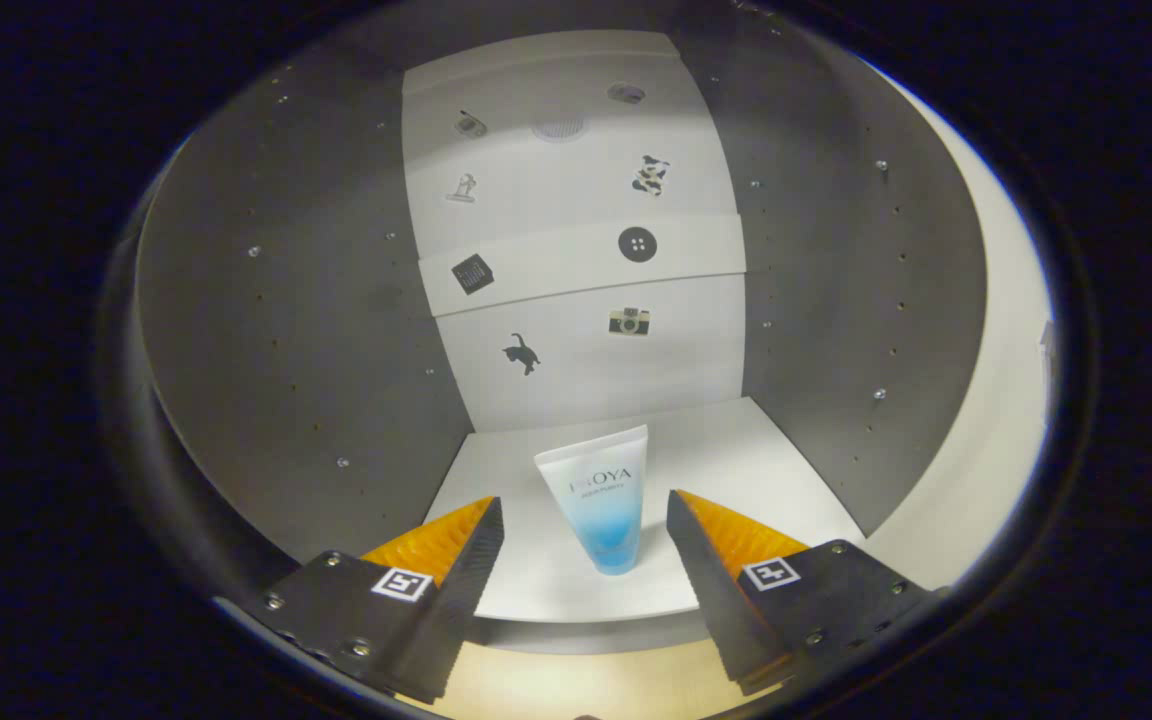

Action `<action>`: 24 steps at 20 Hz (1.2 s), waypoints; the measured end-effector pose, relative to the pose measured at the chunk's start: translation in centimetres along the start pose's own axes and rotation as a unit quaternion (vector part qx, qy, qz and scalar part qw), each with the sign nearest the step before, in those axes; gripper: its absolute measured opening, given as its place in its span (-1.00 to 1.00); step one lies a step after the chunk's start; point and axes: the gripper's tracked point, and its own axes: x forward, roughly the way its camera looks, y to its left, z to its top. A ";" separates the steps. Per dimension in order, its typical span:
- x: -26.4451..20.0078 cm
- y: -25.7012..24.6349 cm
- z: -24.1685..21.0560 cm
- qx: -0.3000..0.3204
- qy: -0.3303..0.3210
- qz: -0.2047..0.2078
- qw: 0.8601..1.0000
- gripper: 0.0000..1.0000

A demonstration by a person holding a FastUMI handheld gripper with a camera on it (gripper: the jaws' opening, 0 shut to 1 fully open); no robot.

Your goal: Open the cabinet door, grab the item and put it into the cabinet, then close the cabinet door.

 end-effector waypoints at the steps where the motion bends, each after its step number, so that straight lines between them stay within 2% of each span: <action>1: -1.0 0.1 0.2 -0.002 -0.007 0.000 1.000 0.94; 7: -8.8 -0.7 -0.9 -0.028 -0.042 -0.018 0.999 0.98; 15: -23.5 -2.3 -4.5 -0.042 -0.076 -0.061 0.994 0.98; 19: -30.4 -6.4 -6.6 -0.034 -0.077 -0.117 0.990 0.98; 24: -36.7 -12.9 -8.5 -0.002 -0.077 -0.196 0.978 0.98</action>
